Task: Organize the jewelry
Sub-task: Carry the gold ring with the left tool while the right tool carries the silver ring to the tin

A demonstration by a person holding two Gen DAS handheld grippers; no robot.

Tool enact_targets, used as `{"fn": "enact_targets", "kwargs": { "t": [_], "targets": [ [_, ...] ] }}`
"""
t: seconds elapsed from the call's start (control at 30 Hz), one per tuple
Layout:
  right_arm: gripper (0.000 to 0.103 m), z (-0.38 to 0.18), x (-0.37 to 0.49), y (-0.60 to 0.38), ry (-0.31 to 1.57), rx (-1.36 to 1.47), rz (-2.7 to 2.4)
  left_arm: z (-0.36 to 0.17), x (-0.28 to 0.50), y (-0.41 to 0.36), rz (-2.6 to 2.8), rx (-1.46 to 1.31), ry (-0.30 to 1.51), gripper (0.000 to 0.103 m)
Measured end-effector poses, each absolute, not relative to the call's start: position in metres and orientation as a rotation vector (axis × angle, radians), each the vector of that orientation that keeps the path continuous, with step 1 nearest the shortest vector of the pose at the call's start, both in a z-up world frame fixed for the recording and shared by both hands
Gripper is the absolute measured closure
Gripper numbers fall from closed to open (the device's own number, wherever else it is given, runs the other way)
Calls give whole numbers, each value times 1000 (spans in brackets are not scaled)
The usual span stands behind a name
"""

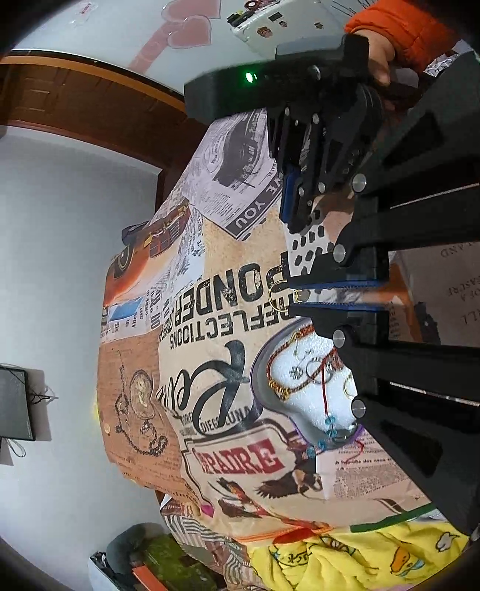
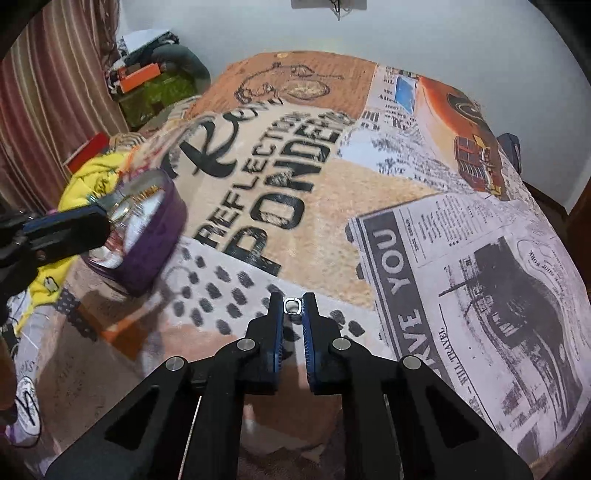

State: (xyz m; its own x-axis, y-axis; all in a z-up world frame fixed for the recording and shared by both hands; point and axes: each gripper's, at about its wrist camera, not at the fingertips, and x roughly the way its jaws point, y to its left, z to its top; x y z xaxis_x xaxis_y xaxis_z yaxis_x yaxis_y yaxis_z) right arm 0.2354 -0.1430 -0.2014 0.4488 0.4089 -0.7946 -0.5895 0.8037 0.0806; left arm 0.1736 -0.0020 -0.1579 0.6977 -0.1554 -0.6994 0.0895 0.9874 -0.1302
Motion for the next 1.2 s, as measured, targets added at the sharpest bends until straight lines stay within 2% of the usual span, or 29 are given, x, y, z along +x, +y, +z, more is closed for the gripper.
{"fn": "enact_targets", "kwargs": {
  "t": [0.7, 0.87, 1.2],
  "targets": [
    [94, -108, 193, -96, 668, -166, 760, -106, 139, 61, -26, -115, 647, 98],
    [94, -108, 192, -81, 665, -164, 790, -110, 137, 78, -19, -157, 657, 98],
    [94, -140, 199, -58, 754, -176, 828, -154, 148, 85, -71, -206, 774, 98]
  ]
}}
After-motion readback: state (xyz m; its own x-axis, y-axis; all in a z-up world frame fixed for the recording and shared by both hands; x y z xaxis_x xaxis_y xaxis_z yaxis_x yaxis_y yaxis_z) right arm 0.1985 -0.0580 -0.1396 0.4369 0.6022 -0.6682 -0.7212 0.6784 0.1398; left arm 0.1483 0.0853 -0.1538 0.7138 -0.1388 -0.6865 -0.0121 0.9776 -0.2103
